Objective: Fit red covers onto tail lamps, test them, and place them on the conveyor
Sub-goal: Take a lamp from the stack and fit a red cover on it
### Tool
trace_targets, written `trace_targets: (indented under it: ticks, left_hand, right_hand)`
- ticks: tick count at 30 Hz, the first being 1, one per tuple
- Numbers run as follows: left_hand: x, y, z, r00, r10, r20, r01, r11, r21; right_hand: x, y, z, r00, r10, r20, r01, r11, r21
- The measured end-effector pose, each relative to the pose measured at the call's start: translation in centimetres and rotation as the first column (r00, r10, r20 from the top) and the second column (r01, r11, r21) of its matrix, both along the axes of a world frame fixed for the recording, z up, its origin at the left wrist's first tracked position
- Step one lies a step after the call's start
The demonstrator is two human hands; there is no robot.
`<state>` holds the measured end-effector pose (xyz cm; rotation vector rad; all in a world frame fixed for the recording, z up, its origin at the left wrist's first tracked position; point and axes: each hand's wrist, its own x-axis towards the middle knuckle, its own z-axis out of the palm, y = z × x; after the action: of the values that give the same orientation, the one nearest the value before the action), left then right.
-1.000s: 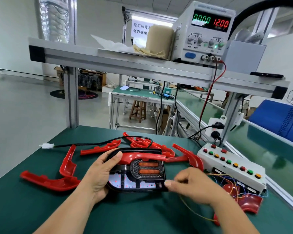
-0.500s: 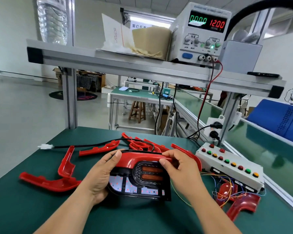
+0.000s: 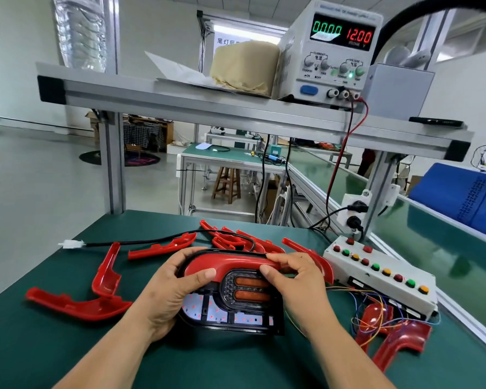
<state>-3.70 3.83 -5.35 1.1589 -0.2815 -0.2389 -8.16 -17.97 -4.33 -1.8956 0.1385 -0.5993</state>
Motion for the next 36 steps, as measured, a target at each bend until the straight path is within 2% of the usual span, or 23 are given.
trace_targets:
  ticks: [4,6,8,14,22,31,34,36]
  left_hand:
    - [-0.1,0.0,0.1,1.000,0.002,0.016,-0.002,1.000,0.013]
    - [-0.3,0.1,0.3,1.000,-0.001,0.018,0.001,1.000,0.028]
    - [-0.4,0.3,0.4,1.000,-0.019,0.019,0.019,0.999,0.031]
    - [-0.6,0.6,0.6,0.995,-0.084,0.049,0.080,0.994,0.074]
    - [-0.6,0.3,0.4,0.998,-0.039,0.055,0.035,0.996,0.085]
    - [0.1,0.4,-0.3,0.998,-0.051,-0.033,0.054,0.996,0.066]
    - [0.6,0.1,-0.8,0.997,-0.009,-0.082,0.014,0.998,0.058]
    - [1.1,-0.1,-1.2,0.992,0.055,-0.115,-0.047,0.996,0.076]
  right_hand:
    - [0.1,0.1,-0.3,0.998,0.055,-0.011,-0.047,0.930,0.364]
    - [0.2,0.1,-0.2,0.985,0.156,-0.070,-0.085,0.802,0.591]
    - [-0.1,0.1,0.1,0.950,0.291,-0.114,-0.137,0.717,0.683]
    - [-0.4,0.7,-0.1,0.933,0.356,-0.048,-0.206,0.640,0.740]
    - [-0.1,1.3,-0.6,0.947,0.316,-0.051,-0.183,0.666,0.724]
    - [0.2,1.3,-0.7,0.950,0.300,-0.090,-0.153,0.696,0.702]
    - [0.1,0.9,-0.5,0.935,0.324,-0.148,-0.149,0.733,0.663]
    - [-0.2,0.5,-0.1,0.930,0.329,-0.165,-0.176,0.792,0.584]
